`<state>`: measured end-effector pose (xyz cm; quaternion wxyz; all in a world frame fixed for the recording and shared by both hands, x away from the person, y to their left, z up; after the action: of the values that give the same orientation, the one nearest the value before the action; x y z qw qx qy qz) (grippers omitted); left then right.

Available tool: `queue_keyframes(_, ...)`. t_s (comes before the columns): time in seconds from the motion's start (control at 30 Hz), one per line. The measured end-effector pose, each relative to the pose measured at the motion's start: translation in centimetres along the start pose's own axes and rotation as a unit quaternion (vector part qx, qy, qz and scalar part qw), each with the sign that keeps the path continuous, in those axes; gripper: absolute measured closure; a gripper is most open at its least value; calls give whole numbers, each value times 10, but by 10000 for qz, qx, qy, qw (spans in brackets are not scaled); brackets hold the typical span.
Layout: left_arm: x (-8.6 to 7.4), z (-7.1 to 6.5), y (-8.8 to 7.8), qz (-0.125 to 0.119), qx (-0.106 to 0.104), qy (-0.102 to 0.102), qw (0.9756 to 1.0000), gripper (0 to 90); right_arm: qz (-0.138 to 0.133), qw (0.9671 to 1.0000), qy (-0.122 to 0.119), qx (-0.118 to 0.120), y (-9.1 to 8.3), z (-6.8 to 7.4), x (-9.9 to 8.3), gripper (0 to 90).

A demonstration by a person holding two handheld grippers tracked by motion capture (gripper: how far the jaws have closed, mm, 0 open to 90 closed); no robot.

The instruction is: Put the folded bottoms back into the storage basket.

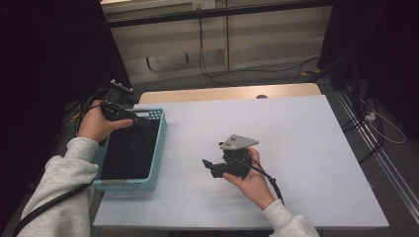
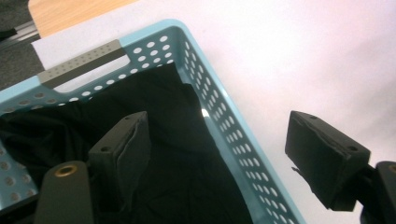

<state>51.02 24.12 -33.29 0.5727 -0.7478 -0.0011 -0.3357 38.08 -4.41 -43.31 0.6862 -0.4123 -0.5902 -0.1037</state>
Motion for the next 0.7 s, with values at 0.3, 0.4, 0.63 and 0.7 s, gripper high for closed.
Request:
queue_keyframes(0.3, -4, -13, 3, -60, -126, 114, 9998, 215, -16, 10000, 15, -76, -11, -8, -6, 198)
queue_keyframes(0.4, -5, -20, 5, -124, -190, 119, 9997, 214, 10, 9999, -18, -100, -14, -10, -8, 198)
queue_keyframes(0.63, -8, -30, 10, -135, -309, 194, 9992, 210, 8, 9999, 52, -151, -23, -16, -15, 198)
queue_keyframes(0.7, -9, -32, 11, -143, -327, 227, 9991, 209, -1, 9998, 56, -170, -25, -18, -16, 198)
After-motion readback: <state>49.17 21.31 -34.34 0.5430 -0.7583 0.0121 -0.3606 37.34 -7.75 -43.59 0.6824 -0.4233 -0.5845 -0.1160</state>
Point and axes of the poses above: each handheld gripper's, and its own axes: y roughly forward along the jaws, x roughly out of its top, z roughly to its left, the point moved 5 cm from there along y, roughly forward along the jaws, and after that the axes turned 7 degrees about -y, right-handed, at the moved point
